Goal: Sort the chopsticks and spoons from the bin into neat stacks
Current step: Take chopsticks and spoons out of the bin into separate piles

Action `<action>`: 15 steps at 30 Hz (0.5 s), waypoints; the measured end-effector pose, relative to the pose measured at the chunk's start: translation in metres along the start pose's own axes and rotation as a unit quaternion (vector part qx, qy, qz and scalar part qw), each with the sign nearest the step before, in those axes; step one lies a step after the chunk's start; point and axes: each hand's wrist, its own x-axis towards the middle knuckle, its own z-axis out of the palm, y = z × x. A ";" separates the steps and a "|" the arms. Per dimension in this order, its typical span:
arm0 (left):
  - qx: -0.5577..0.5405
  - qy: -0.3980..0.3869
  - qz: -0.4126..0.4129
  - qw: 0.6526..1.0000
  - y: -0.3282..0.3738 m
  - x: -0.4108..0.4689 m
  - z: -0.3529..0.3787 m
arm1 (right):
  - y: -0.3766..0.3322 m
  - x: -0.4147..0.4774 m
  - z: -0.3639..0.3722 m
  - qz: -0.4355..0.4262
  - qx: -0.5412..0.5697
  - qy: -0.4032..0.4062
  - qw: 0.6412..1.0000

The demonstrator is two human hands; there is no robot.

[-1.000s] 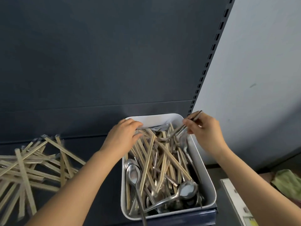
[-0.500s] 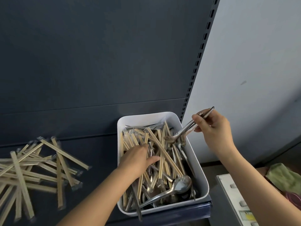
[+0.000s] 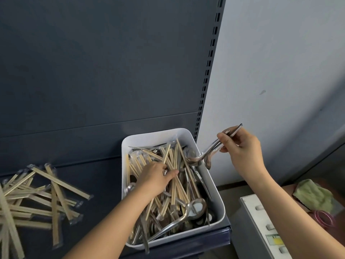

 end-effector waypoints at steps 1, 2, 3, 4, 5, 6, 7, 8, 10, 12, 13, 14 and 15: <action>0.004 0.010 0.007 1.000 0.001 0.002 -0.001 | 0.000 0.000 -0.001 -0.001 0.000 0.001 1.000; 0.008 0.014 0.013 1.000 0.003 0.004 -0.002 | -0.001 0.000 -0.002 -0.004 0.000 0.003 1.000; 0.011 0.014 0.019 1.000 0.004 0.006 -0.002 | -0.001 0.000 -0.003 -0.008 -0.002 0.006 1.000; 0.019 0.011 0.025 0.999 0.005 0.008 -0.002 | -0.002 0.001 -0.005 -0.010 -0.002 0.008 1.000; 0.030 0.010 0.032 0.999 0.007 0.010 -0.003 | -0.003 0.001 -0.006 -0.012 0.000 0.009 1.000; 0.041 0.010 0.040 0.998 0.010 0.013 -0.003 | -0.005 0.001 -0.008 -0.013 0.003 0.010 1.000; 0.052 0.012 0.049 0.997 0.013 0.016 -0.004 | -0.006 0.002 -0.010 -0.014 0.007 0.012 1.000; 0.062 0.012 0.059 0.996 0.016 0.020 -0.004 | -0.007 0.002 -0.012 -0.015 0.010 0.015 1.000; 0.074 0.012 0.078 0.994 0.025 0.028 -0.003 | -0.009 0.003 -0.016 -0.016 0.012 0.022 1.000; 0.082 0.018 0.095 0.992 0.034 0.040 0.000 | -0.010 0.004 -0.020 -0.018 0.007 0.028 0.999; 0.085 0.020 0.101 0.991 0.037 0.047 0.003 | -0.010 0.004 -0.023 -0.020 0.004 0.032 0.999; 0.086 0.021 0.106 0.990 0.040 0.054 0.006 | -0.010 0.004 -0.025 -0.020 0.002 0.036 0.999; 0.087 0.023 0.110 0.990 0.042 0.061 0.010 | -0.010 0.004 -0.027 -0.020 0.002 0.040 0.999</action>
